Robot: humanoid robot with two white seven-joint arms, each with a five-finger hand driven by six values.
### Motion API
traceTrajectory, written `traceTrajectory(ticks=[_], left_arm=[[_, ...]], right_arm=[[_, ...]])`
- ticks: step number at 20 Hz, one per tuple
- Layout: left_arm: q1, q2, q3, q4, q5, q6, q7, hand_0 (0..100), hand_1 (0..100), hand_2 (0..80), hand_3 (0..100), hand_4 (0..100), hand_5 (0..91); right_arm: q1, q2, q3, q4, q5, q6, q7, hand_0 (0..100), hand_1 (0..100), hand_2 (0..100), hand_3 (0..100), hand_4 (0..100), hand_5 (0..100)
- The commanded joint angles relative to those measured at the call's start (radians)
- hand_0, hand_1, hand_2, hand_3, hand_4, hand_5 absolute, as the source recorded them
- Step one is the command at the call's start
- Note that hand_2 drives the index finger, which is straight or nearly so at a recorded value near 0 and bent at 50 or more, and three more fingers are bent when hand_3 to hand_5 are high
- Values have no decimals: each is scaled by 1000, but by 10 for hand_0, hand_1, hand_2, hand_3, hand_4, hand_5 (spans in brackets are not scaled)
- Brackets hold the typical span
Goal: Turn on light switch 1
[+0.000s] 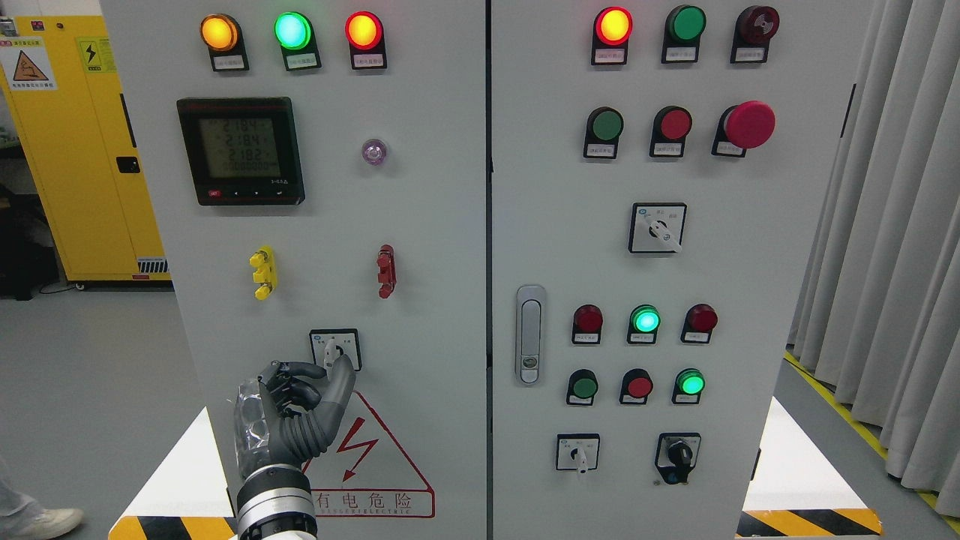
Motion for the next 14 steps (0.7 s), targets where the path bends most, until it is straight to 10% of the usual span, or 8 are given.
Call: traceTrajectory(ticks=[1, 14], left_arm=[[-5, 0, -1, 3, -2, 1, -2, 229, 730, 626, 920, 849, 806], [-8, 0, -1, 5, -3, 16, -3, 241, 728, 632, 925, 852, 813]], right_arm=[[0, 0, 0, 0, -29, 1, -1, 0, 500, 40, 0, 0, 0], [0, 0, 0, 0, -29, 1, -1, 0, 500, 40, 0, 0, 0]])
